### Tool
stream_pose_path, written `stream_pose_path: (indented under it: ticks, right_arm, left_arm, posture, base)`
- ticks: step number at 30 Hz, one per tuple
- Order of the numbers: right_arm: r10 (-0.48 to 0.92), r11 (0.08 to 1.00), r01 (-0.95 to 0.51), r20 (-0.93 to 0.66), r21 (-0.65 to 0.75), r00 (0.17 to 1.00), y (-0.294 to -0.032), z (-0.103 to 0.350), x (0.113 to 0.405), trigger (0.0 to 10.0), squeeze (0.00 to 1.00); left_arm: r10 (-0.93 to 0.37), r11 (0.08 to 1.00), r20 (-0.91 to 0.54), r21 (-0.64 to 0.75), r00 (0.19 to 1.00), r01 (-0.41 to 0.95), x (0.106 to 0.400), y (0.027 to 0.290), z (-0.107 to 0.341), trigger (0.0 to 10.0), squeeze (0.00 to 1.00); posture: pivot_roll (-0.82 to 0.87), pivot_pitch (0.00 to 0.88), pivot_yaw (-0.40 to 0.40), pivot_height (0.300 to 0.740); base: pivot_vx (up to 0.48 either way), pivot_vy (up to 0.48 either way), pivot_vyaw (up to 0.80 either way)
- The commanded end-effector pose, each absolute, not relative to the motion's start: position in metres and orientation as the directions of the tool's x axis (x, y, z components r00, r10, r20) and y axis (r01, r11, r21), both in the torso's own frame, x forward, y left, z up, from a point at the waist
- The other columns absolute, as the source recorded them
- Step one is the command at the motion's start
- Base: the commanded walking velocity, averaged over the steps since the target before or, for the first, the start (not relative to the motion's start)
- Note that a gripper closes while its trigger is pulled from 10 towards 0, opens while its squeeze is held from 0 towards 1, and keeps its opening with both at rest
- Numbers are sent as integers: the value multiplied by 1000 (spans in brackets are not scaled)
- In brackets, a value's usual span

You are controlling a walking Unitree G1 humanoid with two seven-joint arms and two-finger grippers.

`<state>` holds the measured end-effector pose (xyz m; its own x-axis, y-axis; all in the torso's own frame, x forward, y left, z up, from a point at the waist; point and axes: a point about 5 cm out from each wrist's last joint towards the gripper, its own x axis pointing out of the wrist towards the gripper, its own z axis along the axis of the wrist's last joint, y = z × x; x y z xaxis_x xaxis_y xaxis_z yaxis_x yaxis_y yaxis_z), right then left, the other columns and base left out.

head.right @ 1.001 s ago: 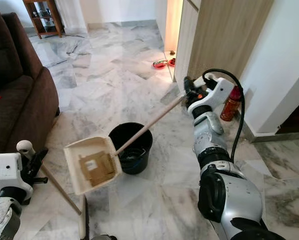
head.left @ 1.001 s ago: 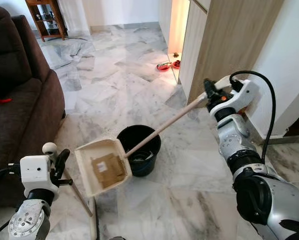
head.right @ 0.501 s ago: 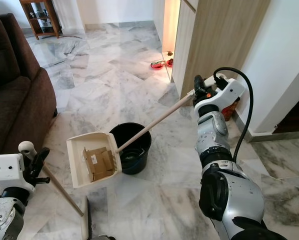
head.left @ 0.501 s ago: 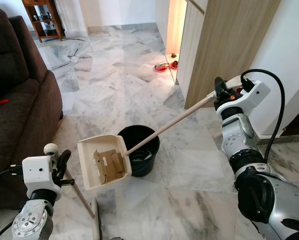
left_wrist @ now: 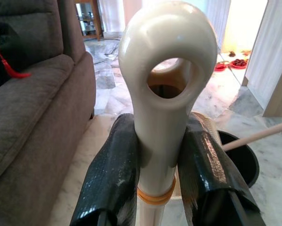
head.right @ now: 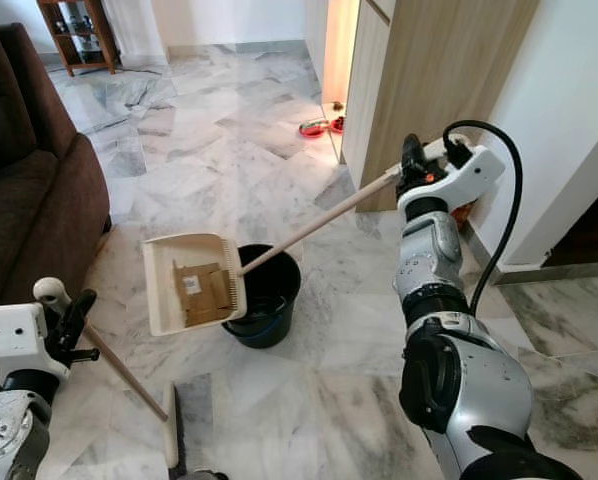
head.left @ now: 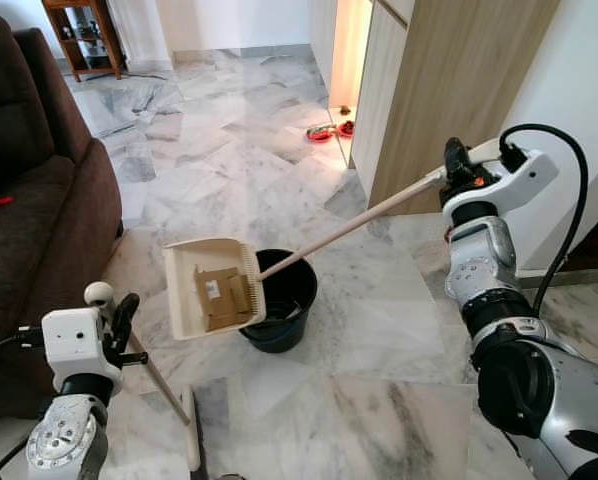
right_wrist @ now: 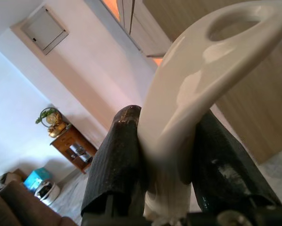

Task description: Sweep floor

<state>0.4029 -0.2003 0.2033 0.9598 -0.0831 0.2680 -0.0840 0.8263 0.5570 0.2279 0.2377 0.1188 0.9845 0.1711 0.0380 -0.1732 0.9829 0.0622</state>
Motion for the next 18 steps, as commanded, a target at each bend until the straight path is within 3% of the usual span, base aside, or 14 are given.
stream_pose_path:
  ticks: [1, 9, 18]
  right_arm:
    - [-123, 833, -84, 331, 547, 935, -205, 222, 404, 10000, 0]
    - [-193, 861, -12, 349, 508, 917, -219, 221, 399, 10000, 0]
    - [-205, 862, -30, 403, 506, 892, -220, 231, 398, 10000, 0]
  left_arm:
    - [189, 977, 74, 86, 979, -195, 229, 242, 124, 10000, 0]
    - [193, 976, 75, 85, 978, -200, 229, 242, 120, 10000, 0]
    - [179, 979, 88, 80, 980, -186, 232, 236, 120, 10000, 0]
  posture:
    - [225, 51, -13, 740]
    - [212, 40, -8, 740]
    - [210, 37, -7, 740]
  base:
    - [0, 0, 0]
    - [0, 0, 0]
    - [0, 0, 0]
